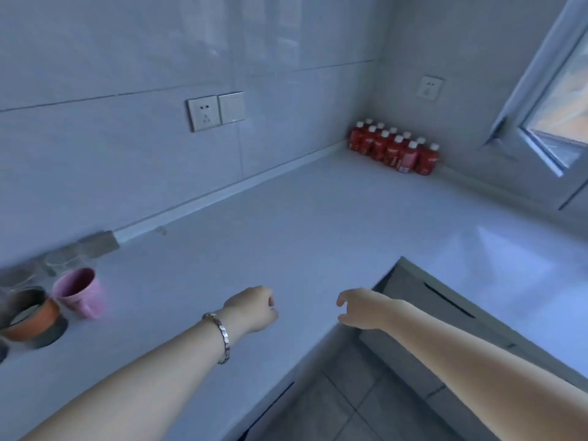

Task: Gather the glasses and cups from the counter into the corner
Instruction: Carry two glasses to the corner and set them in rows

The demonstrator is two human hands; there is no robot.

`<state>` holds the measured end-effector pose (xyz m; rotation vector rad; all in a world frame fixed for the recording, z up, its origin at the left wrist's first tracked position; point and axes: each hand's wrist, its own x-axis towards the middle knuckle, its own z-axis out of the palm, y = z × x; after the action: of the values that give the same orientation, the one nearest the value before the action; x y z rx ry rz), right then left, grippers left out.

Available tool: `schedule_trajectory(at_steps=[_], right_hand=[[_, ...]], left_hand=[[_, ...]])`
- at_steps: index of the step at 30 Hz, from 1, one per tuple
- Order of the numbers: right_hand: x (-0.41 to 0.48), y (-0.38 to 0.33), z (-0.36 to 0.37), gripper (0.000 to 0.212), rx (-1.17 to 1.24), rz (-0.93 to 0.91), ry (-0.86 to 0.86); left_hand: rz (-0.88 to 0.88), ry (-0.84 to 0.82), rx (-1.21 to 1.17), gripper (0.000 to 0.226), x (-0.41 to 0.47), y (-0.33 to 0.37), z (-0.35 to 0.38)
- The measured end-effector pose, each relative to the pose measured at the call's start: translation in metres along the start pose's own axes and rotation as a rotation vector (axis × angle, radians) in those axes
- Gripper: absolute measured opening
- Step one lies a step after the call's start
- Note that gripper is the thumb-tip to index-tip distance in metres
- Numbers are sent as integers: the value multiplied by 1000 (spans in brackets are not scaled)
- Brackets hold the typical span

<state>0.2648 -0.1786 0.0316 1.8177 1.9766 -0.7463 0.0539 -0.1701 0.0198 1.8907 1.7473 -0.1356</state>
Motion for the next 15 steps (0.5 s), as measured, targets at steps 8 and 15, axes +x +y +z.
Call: schedule_trajectory(at_steps=[8, 15], right_hand=[[-65, 208, -20, 37, 210, 362, 100], [-95, 351, -18, 44, 407, 606, 168]], left_hand=[[311, -97, 142, 25, 65, 219, 32], [486, -187, 288, 28, 130, 366, 60]])
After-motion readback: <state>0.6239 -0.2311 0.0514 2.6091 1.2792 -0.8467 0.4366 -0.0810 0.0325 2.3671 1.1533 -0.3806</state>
